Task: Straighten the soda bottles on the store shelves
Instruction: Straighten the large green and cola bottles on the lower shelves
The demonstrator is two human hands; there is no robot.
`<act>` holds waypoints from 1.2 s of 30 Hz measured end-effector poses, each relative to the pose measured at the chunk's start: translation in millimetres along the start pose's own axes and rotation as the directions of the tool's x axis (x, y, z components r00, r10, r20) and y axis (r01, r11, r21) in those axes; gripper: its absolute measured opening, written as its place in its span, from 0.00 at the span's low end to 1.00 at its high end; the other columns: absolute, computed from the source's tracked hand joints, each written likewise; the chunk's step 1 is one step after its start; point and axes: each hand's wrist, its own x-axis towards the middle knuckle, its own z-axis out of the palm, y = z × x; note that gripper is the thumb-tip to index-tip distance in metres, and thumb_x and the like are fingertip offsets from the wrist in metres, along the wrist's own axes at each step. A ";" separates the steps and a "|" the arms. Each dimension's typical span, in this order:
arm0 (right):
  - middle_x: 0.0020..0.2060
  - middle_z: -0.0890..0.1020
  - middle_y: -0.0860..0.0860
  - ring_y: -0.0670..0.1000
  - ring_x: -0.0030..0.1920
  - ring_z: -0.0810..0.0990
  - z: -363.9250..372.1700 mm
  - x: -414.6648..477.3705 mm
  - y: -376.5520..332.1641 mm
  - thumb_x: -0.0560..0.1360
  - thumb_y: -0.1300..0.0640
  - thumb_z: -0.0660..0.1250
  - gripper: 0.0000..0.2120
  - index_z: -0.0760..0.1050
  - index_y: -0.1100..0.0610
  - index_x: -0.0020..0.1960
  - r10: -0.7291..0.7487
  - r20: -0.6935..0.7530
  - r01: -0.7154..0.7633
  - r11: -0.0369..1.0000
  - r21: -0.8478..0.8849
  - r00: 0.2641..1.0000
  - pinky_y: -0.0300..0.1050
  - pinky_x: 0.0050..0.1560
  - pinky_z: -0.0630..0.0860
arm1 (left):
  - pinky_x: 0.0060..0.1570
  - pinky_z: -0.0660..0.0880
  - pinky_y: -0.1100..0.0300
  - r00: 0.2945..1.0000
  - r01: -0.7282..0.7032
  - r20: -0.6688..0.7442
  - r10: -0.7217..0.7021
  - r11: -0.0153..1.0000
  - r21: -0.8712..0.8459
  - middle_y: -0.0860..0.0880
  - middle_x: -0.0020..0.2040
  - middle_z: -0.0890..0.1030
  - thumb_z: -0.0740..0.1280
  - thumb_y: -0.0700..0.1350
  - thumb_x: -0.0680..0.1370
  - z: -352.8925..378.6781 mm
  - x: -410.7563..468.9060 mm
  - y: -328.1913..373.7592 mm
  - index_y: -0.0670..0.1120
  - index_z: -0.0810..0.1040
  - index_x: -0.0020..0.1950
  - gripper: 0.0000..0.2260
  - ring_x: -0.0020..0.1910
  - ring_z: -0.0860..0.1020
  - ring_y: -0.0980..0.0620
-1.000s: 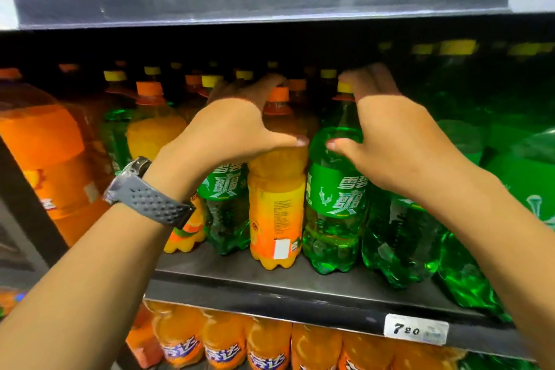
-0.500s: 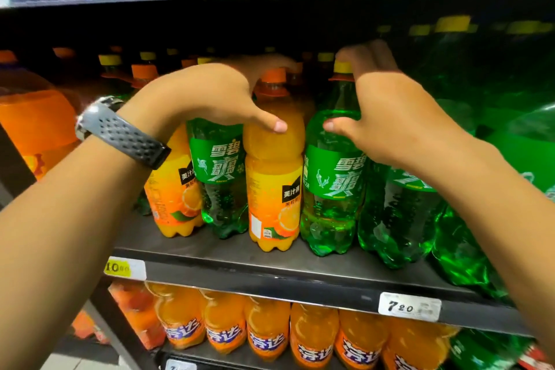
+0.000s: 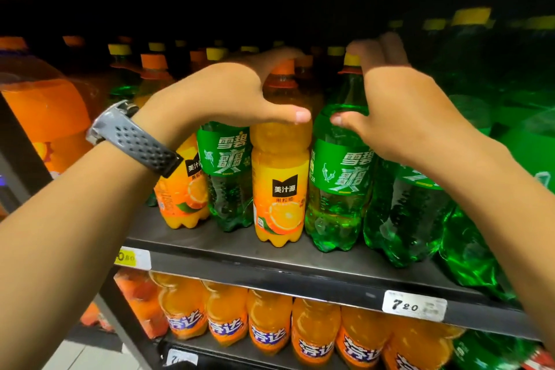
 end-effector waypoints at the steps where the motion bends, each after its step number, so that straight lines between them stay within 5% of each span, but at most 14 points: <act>1: 0.73 0.60 0.63 0.68 0.58 0.75 0.0 0.5 0.0 0.72 0.45 0.70 0.40 0.52 0.54 0.75 0.004 0.006 -0.003 1.000 -0.005 1.000 0.54 0.52 0.74 | 0.24 0.61 0.68 1.000 -0.011 -0.027 0.010 1.000 -0.018 0.51 0.33 0.76 0.58 0.74 0.65 1.6 -0.1 0.5 0.60 0.51 0.76 0.42 0.24 0.70 0.60; 3: 0.71 0.63 0.66 0.67 0.59 0.74 0.3 1.6 0.2 0.73 0.44 0.70 0.41 0.51 0.54 0.76 0.006 0.010 -0.006 1.000 -0.017 1.000 0.54 0.53 0.74 | 0.18 0.62 0.70 0.998 -0.040 -0.042 0.038 0.997 -0.062 0.50 0.21 0.70 0.63 0.69 0.69 2.2 -0.9 -0.2 0.59 0.52 0.76 0.40 0.21 0.72 0.61; 6: 0.67 0.68 0.67 0.67 0.58 0.75 0.2 0.8 -0.5 0.73 0.43 0.69 0.42 0.50 0.55 0.77 -0.002 0.010 0.003 0.999 -0.036 1.000 0.54 0.52 0.74 | 0.17 0.61 0.75 0.998 -0.055 -0.014 0.054 0.996 -0.074 0.63 0.20 0.71 0.64 0.67 0.71 0.3 -3.5 -2.8 0.59 0.48 0.77 0.41 0.19 0.69 0.70; 10: 0.68 0.67 0.66 0.67 0.58 0.75 -0.4 -0.4 -2.3 0.72 0.43 0.70 0.39 0.55 0.56 0.74 0.020 0.003 -0.020 0.999 -0.036 1.000 0.54 0.49 0.74 | 0.16 0.61 0.71 0.999 -0.031 -0.019 0.029 0.994 -0.109 0.50 0.16 0.65 0.65 0.69 0.68 4.2 -3.5 -3.9 0.59 0.48 0.77 0.43 0.18 0.69 0.64; 13: 0.63 0.71 0.68 0.68 0.52 0.76 -1.2 -0.7 -3.7 0.72 0.43 0.71 0.31 0.66 0.61 0.65 0.034 -0.005 -0.034 0.999 -0.039 0.999 0.50 0.42 0.69 | 0.20 0.63 0.74 0.998 -0.036 -0.047 0.031 0.994 -0.108 0.50 0.20 0.68 0.67 0.67 0.68 5.2 -1.7 -5.6 0.58 0.50 0.77 0.43 0.21 0.72 0.63; 18: 0.63 0.71 0.66 0.68 0.53 0.76 -5.1 -7.0 -7.9 0.73 0.45 0.69 0.31 0.64 0.62 0.67 0.038 0.005 -0.038 0.999 -0.028 0.999 0.49 0.42 0.68 | 0.29 0.64 0.77 0.981 -0.051 -0.194 0.028 0.992 -0.113 0.45 0.41 0.77 0.66 0.65 0.71 6.3 -13.8 -1.8 0.55 0.57 0.77 0.38 0.36 0.77 0.56; 21: 0.63 0.71 0.63 0.67 0.54 0.75 -6.0 -14.7 -19.0 0.75 0.45 0.66 0.31 0.62 0.61 0.70 -0.042 -0.087 0.030 0.989 -0.142 0.995 0.54 0.48 0.74 | 0.33 0.61 0.65 0.846 -0.020 -0.532 -0.035 0.995 -0.096 0.49 0.34 0.73 0.64 0.60 0.76 5.5 -34.4 -11.2 0.44 0.75 0.61 0.22 0.32 0.70 0.56; 23: 0.60 0.72 0.60 0.63 0.55 0.74 -8.0 -16.8 -35.5 0.76 0.46 0.65 0.26 0.66 0.60 0.67 -0.162 -0.204 0.137 0.982 -0.128 0.966 0.55 0.50 0.73 | 0.40 0.63 0.55 0.748 0.091 -0.655 -0.107 0.994 -0.059 0.45 0.39 0.72 0.63 0.55 0.77 4.6 -50.8 -29.5 0.41 0.76 0.51 0.17 0.41 0.70 0.46; 25: 0.58 0.74 0.56 0.59 0.56 0.73 -9.2 -11.0 -57.1 0.76 0.47 0.63 0.20 0.70 0.58 0.64 -0.259 -0.266 0.255 0.966 -0.049 0.929 0.53 0.52 0.71 | 0.49 0.65 0.51 0.695 0.175 -0.701 -0.161 0.983 -0.051 0.41 0.47 0.73 0.62 0.51 0.76 3.8 -66.5 -49.3 0.41 0.76 0.55 0.15 0.50 0.70 0.42; 31: 0.58 0.76 0.55 0.60 0.56 0.75 -0.4 29.1 -111.4 0.78 0.45 0.60 0.23 0.66 0.55 0.69 -0.311 -0.209 0.324 0.946 0.029 0.927 0.51 0.47 0.72 | 0.49 0.63 0.56 0.638 0.341 -0.639 -0.429 0.902 -0.265 0.40 0.51 0.70 0.65 0.49 0.76 16.0 -86.8 -89.6 0.38 0.69 0.53 0.16 0.52 0.68 0.43; 36: 0.62 0.75 0.57 0.60 0.60 0.75 5.0 59.2 -129.0 0.76 0.39 0.62 0.36 0.54 0.56 0.76 -0.317 0.014 0.313 0.942 0.117 0.948 0.52 0.49 0.73 | 0.47 0.63 0.61 0.661 0.380 -0.459 -0.594 0.792 -0.478 0.43 0.55 0.70 0.71 0.58 0.72 35.1 -90.7 -106.1 0.39 0.68 0.58 0.27 0.53 0.69 0.48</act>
